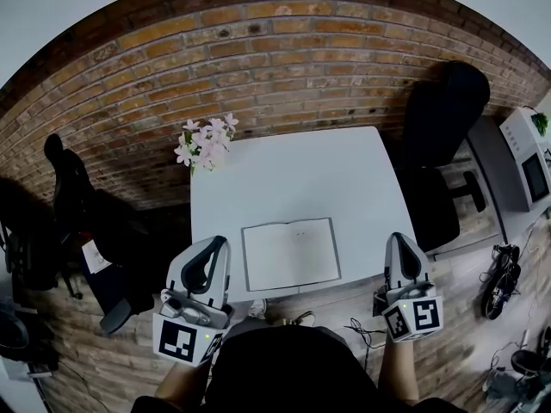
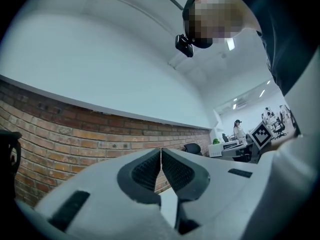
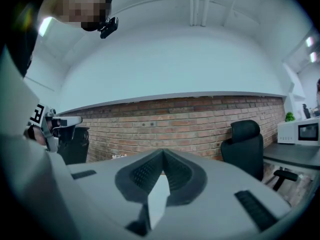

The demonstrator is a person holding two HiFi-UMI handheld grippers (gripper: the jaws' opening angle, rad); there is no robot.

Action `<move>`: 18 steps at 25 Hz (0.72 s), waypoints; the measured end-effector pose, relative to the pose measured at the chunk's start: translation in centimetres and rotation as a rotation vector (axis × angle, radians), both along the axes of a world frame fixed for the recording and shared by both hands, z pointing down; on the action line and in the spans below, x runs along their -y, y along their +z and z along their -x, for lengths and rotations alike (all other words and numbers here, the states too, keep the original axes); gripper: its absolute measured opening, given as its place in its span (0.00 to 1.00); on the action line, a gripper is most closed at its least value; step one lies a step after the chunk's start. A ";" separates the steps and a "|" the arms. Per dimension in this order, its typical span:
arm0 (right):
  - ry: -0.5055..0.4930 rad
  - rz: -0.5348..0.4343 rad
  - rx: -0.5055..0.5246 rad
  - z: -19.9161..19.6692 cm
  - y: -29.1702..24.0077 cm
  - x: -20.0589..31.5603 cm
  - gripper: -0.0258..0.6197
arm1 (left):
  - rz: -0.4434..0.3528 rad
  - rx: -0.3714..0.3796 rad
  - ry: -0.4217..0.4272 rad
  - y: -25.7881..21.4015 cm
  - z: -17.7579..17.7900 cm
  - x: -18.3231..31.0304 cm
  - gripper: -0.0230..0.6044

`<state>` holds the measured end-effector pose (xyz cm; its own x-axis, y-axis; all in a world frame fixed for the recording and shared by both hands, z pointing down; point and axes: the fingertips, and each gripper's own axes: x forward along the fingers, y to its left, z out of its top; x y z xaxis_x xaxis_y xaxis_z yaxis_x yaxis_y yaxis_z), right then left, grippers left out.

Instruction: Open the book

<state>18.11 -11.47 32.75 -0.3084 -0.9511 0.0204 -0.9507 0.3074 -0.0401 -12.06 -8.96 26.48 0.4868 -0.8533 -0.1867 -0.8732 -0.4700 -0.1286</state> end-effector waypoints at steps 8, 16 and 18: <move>0.004 -0.011 0.005 0.2 -0.4 -0.2 0.06 | -0.008 0.003 0.002 -0.2 0.1 0.0 0.09; -0.005 -0.017 -0.012 0.7 -0.6 -0.1 0.06 | -0.047 -0.014 0.002 -0.7 0.3 -0.1 0.09; -0.008 -0.029 -0.029 0.8 -0.8 -0.2 0.06 | -0.038 -0.015 0.004 -0.4 0.3 -0.1 0.09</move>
<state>17.33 -11.30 31.91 -0.3158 -0.9488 0.0019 -0.9488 0.3158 -0.0037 -12.34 -8.86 26.07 0.4868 -0.8438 -0.2258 -0.8735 -0.4682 -0.1334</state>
